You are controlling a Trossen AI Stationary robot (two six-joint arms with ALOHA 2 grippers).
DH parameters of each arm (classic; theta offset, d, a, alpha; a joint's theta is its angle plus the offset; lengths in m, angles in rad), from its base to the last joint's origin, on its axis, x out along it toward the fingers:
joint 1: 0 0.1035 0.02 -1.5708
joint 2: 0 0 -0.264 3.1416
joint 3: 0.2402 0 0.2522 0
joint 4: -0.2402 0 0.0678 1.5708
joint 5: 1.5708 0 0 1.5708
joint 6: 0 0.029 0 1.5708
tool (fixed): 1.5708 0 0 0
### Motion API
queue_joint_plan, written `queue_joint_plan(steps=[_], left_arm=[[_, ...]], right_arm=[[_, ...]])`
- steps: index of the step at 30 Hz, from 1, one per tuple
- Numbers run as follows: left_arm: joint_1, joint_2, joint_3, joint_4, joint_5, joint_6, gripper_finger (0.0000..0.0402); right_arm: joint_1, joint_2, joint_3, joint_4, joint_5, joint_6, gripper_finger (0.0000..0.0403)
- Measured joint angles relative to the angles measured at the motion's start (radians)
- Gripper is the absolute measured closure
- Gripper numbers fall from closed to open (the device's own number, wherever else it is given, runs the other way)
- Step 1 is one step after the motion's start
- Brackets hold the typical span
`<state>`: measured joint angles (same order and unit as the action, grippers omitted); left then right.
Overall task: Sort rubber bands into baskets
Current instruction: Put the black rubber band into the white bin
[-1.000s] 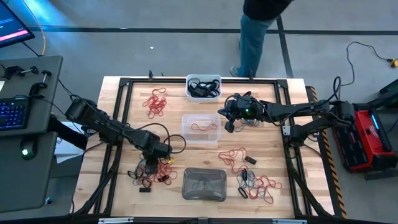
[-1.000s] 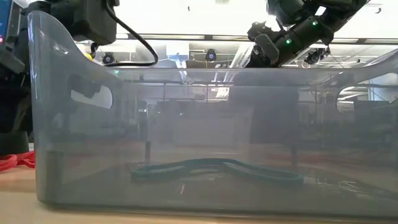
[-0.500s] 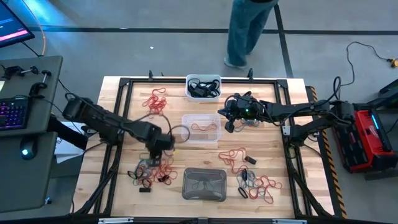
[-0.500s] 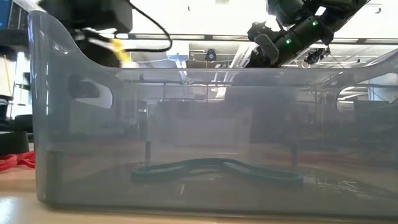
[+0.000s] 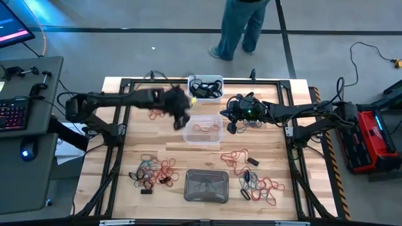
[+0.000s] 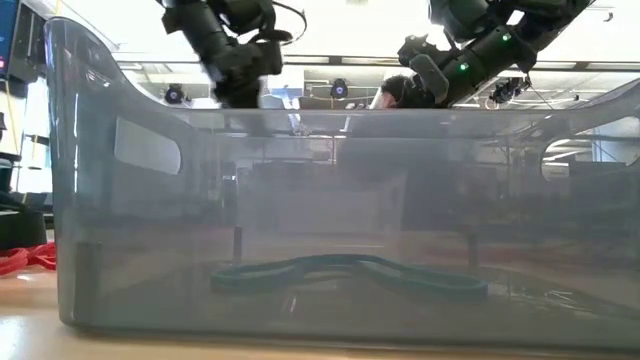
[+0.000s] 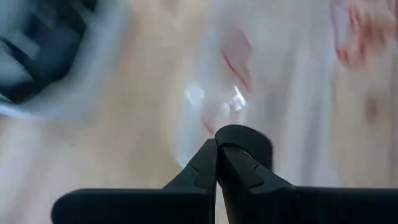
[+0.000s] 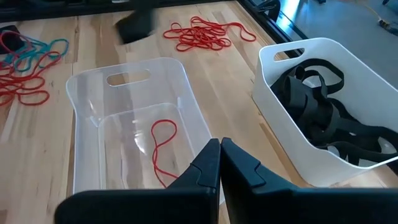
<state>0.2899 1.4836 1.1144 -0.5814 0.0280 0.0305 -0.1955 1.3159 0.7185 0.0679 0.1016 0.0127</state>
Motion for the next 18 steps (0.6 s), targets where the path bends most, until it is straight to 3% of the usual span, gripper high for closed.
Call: queue_joint_plan(steps=[8,18], left_arm=[[0.178,0.091,0.158,0.12,0.002,0.155,0.0401],[0.281,0.392,0.415,0.115,0.023,0.286,0.0401]], right_arm=[[0.0,0.0,0.0,-0.007,0.0,0.017,0.0403],[0.0,0.0,0.0,-0.024,0.0,0.059,0.0403]])
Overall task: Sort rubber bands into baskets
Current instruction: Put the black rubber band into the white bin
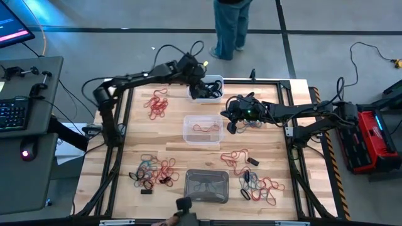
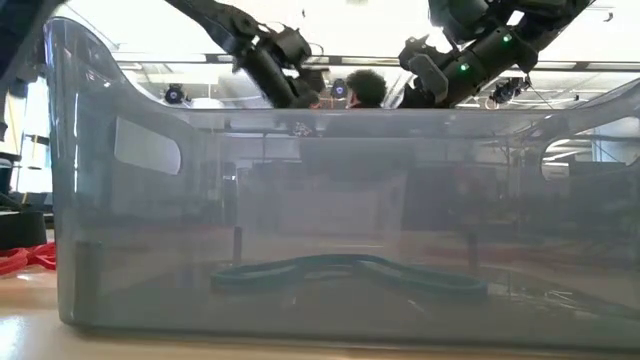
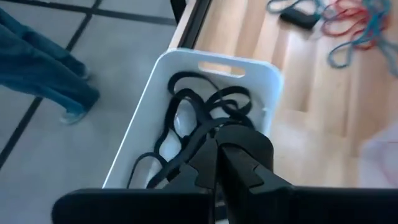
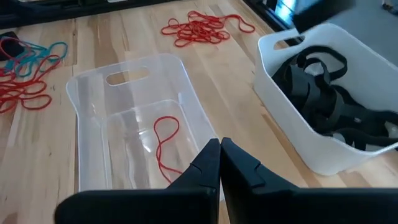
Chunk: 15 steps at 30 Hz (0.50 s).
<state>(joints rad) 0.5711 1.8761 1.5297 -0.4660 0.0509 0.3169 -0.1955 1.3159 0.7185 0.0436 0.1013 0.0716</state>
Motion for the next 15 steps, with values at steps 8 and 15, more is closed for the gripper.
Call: queue_joint_plan(steps=[8,15], left_arm=[[0.064,0.143,0.07,-0.002,0.041,0.026,0.0401],[0.087,0.165,0.071,-0.009,0.042,0.072,0.04]], right_arm=[[0.0,0.0,0.0,-0.002,0.0,0.003,0.0403],[0.0,0.0,0.0,-0.003,0.0,0.018,0.0403]])
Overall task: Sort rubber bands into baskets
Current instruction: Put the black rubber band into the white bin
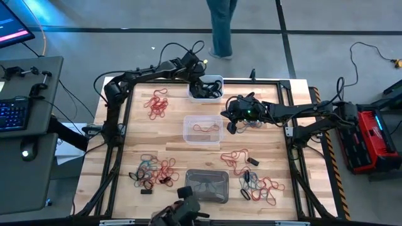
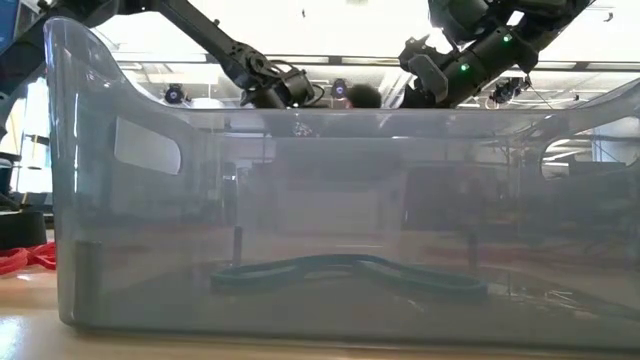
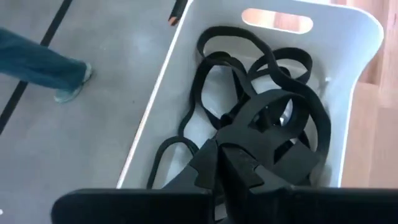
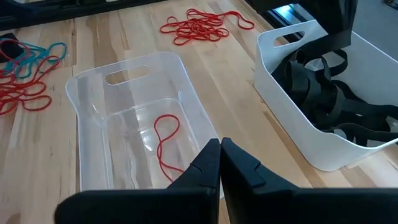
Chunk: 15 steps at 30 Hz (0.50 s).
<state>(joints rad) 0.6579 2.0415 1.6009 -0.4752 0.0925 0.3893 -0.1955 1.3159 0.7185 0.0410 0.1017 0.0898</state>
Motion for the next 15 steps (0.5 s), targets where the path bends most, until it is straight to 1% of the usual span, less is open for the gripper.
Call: queue_joint_plan(steps=[5,15], left_arm=[[-0.008,0.001,0.0,-0.016,-0.001,0.019,0.0375],[-0.034,0.001,0.0,-0.021,-0.002,0.024,0.0301]], right_arm=[[0.0,0.0,0.0,0.0,0.0,0.0,0.0403],[0.0,0.0,0.0,0.0,0.0,0.008,0.0403]])
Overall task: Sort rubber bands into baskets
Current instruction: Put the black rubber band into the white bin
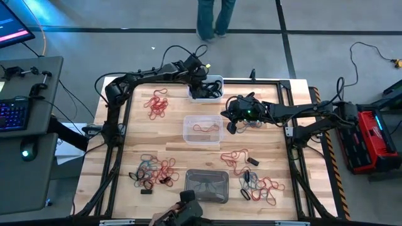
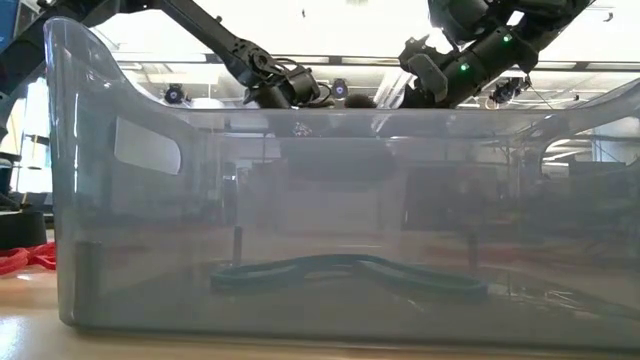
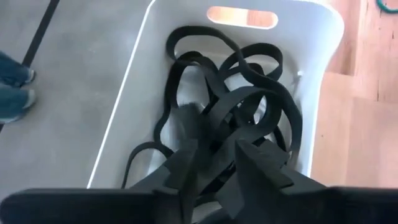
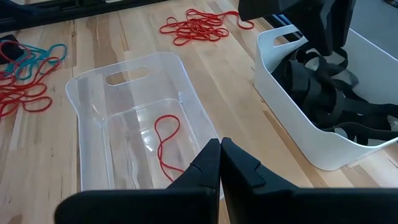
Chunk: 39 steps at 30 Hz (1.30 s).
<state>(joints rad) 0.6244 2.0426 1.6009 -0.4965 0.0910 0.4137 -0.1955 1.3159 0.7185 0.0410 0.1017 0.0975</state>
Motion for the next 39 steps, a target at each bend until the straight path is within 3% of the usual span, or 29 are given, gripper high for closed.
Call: queue_joint_plan(steps=[6,15,24,31,39], left_arm=[[-0.004,0.0,0.0,-0.012,0.0,0.025,0.0299],[-0.031,-0.019,-0.001,0.07,0.011,0.011,0.0396],[-0.044,-0.039,0.0,0.184,0.11,-0.045,0.0401],[-0.047,-0.039,-0.001,0.257,0.119,-0.07,0.0401],[-0.034,-0.041,-0.106,0.483,0.136,-0.088,0.0401]], right_arm=[[0.0,0.0,0.0,0.0,0.0,0.0,0.0403],[0.0,0.0,0.0,0.0,0.0,0.0,0.0403],[0.0,0.003,0.0,-0.027,0.002,-0.008,0.0403],[0.0,0.04,0.0,-0.002,0.003,-0.03,0.0403],[0.0,0.122,0.0,0.12,0.003,-0.079,0.0403]])
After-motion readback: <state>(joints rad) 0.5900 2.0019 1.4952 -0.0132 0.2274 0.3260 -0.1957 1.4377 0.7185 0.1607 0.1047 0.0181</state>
